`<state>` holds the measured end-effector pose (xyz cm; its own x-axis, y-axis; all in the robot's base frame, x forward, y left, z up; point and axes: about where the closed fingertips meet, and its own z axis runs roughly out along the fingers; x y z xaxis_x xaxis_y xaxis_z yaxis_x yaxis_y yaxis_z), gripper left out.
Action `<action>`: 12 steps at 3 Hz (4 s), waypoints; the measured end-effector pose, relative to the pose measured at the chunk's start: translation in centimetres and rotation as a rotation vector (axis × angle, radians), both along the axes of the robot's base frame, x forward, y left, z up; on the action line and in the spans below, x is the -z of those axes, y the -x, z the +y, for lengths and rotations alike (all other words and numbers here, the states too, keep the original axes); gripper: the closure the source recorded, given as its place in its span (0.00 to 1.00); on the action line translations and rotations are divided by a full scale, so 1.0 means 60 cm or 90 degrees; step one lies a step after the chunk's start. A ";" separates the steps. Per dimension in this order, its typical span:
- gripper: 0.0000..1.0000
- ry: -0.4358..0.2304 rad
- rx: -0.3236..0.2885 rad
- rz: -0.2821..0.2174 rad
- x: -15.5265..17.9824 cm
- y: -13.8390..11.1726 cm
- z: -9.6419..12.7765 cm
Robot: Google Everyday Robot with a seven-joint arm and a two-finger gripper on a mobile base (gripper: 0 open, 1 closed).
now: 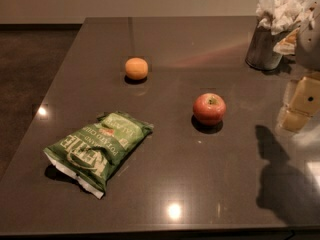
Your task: Move apple near green jalapeno chip bag
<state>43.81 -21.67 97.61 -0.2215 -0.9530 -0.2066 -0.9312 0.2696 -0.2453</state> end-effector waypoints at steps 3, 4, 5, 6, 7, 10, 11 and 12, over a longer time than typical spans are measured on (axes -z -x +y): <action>0.00 -0.103 -0.041 0.043 0.052 -0.081 0.069; 0.00 -0.134 -0.058 0.048 0.092 -0.107 0.098; 0.00 -0.148 -0.078 0.060 0.138 -0.119 0.125; 0.00 -0.136 -0.109 0.065 0.175 -0.123 0.148; 0.00 -0.121 -0.131 0.070 0.196 -0.124 0.160; 0.62 -0.116 -0.171 0.079 0.194 -0.118 0.181; 0.85 -0.114 -0.210 0.069 0.175 -0.099 0.223; 1.00 -0.114 -0.254 0.073 0.169 -0.073 0.277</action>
Offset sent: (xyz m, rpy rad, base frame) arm 0.0323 0.0327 -0.0193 0.1562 0.0792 0.0685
